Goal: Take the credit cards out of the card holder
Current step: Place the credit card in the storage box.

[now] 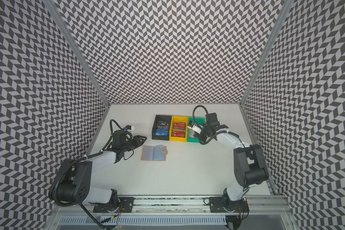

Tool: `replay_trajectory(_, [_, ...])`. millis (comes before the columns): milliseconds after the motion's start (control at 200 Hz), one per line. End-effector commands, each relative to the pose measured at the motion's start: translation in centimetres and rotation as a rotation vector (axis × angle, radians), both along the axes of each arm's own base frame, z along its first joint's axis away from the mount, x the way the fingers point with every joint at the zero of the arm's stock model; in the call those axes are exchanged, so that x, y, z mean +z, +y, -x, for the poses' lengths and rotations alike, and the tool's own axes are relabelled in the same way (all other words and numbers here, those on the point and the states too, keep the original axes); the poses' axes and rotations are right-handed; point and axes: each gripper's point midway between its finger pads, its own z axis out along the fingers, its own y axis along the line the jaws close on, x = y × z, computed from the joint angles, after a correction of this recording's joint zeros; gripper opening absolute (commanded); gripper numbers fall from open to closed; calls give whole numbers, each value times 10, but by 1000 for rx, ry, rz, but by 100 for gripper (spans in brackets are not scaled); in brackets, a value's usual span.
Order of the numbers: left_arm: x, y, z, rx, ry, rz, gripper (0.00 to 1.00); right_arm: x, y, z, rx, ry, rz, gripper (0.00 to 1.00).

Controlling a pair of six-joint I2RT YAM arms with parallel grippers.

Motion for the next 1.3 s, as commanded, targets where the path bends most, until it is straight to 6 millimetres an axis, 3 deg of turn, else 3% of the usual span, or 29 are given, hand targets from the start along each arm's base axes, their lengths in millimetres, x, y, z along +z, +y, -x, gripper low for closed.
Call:
replay_trajectory(0, [33,29,-23,131,-149,-123,37,49,5,-14,-63,-160,-215,28])
replay_trajectory(145, [55,50,-34,208,-247,-234,42,49,-10,-8,-197,-200,-316,30])
replay_trajectory(265, [63,66,-38,263,-294,-315,44,45,-18,6,-249,-261,-361,30])
replay_trajectory(441, [67,97,-41,365,-317,-424,48,51,-41,10,-355,-383,-396,32])
replay_trajectory(696, [81,134,-26,489,-503,-516,51,49,-55,17,-426,-487,-482,31])
replay_trajectory(791, [86,138,-22,491,-544,-542,51,51,-58,16,-442,-500,-482,30])
replay_trajectory(911, [79,141,-17,492,-554,-581,51,53,-61,18,-460,-517,-490,32])
replay_trajectory(1051, [72,137,-15,459,-586,-618,51,51,-74,11,-570,-481,-518,33])
replay_trajectory(1182, [71,133,-11,431,-659,-655,51,41,-70,3,-561,-421,-507,31])
replay_trajectory(1297, [67,126,-9,395,-700,-656,52,47,-77,5,-582,-470,-514,32])
